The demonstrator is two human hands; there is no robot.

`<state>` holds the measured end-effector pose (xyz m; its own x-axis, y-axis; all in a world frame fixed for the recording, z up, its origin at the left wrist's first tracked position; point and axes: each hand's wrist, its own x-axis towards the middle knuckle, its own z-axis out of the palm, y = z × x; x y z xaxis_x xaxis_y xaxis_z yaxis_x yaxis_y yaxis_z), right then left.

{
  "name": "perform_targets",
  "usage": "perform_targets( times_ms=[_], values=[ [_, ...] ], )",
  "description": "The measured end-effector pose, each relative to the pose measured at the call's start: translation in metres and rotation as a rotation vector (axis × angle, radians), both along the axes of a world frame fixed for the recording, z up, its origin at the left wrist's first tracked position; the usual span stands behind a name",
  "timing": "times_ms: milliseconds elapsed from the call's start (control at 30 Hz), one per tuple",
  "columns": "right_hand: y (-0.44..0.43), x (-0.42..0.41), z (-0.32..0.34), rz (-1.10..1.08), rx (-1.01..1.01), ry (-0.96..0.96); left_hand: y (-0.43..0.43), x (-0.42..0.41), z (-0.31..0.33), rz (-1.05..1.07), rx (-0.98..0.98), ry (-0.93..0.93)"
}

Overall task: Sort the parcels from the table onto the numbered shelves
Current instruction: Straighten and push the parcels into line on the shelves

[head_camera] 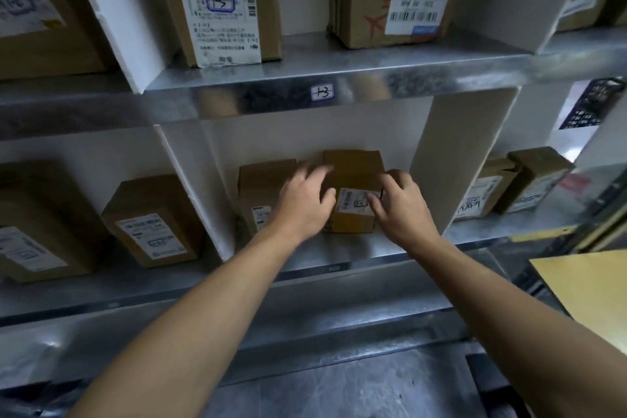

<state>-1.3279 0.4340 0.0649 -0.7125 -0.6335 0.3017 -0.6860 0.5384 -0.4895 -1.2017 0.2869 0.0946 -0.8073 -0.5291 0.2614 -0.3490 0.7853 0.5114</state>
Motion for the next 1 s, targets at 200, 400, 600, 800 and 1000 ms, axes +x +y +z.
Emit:
perform_targets(
  times_ms=[200, 400, 600, 800, 1000],
  values=[
    [-0.008, -0.043, 0.000, 0.072, 0.040, -0.092, 0.001, -0.038, 0.001, 0.037, 0.014, -0.101],
    [-0.021, -0.074, -0.008, 0.220, 0.044, -0.152, -0.008, -0.070, -0.010, 0.144, 0.058, -0.161],
    [-0.027, -0.087, -0.016, 0.272, -0.024, -0.216, -0.008, -0.082, -0.019, 0.231, 0.134, -0.150],
    [-0.023, -0.100, -0.019, 0.289, -0.104, -0.254, 0.001, -0.087, -0.031, 0.262, 0.131, -0.091],
    [-0.015, -0.109, -0.023, 0.292, -0.097, -0.271, 0.009, -0.095, -0.039, 0.238, 0.137, -0.026]
  ],
)
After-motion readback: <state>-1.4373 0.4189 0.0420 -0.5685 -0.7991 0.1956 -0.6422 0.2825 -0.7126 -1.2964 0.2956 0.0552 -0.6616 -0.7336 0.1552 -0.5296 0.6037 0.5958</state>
